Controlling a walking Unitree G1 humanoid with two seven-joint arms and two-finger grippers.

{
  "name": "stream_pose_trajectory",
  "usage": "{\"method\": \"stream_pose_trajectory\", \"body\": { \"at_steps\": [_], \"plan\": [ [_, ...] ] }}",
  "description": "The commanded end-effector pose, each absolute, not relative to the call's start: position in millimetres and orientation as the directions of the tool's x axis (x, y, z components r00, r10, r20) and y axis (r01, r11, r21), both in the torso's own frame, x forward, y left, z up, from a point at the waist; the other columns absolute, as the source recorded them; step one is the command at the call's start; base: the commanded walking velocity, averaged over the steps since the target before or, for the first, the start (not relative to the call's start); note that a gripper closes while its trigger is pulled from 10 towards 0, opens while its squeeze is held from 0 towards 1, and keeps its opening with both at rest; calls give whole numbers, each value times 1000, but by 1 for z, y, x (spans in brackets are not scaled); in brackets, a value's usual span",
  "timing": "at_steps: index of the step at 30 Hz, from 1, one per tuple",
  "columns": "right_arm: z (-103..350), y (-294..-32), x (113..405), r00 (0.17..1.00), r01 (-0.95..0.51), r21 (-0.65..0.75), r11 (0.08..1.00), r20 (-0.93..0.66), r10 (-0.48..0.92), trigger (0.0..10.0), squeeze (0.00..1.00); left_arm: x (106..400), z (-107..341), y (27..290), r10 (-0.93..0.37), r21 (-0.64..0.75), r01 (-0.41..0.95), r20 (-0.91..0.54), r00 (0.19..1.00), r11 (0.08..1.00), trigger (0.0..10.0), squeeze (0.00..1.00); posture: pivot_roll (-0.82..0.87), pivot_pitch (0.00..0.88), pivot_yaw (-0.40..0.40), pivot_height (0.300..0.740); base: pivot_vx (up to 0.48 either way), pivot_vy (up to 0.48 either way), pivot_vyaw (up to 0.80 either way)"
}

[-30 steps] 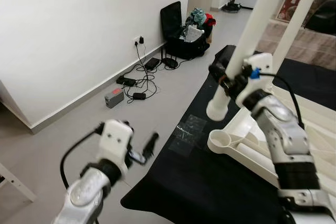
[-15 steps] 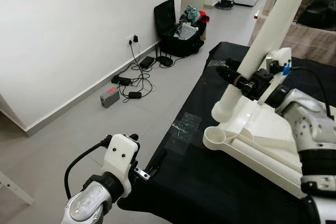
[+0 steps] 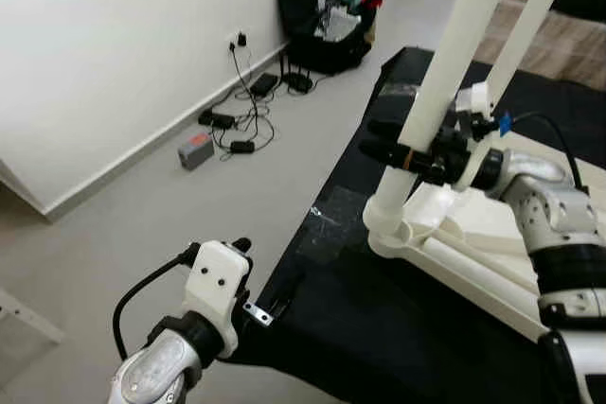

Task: Building children table

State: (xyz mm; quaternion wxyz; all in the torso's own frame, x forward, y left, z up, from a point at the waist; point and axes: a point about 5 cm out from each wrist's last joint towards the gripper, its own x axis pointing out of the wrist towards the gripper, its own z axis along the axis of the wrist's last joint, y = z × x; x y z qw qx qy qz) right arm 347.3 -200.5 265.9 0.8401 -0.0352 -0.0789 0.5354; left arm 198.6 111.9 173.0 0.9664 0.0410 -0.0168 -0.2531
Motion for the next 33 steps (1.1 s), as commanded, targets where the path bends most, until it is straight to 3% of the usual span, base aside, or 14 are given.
{"method": "stream_pose_trajectory", "body": {
  "at_steps": [1,20,33],
  "plan": [
    [268,-197,346,379,-905,-174,389,88,921,10000,0,197,173,113,-498,84,497,-1,867,864,10000,0,105,209,-42,740,0,0,0],
    [273,-222,338,327,-916,-229,330,52,944,10000,0,202,174,116,-500,114,496,0,866,861,10000,0,113,190,-12,740,0,0,0],
    [253,-216,328,272,-944,-188,272,22,962,10000,0,205,174,120,-491,130,488,-6,871,863,10000,0,120,188,-5,740,0,0,0]
  ]
}}
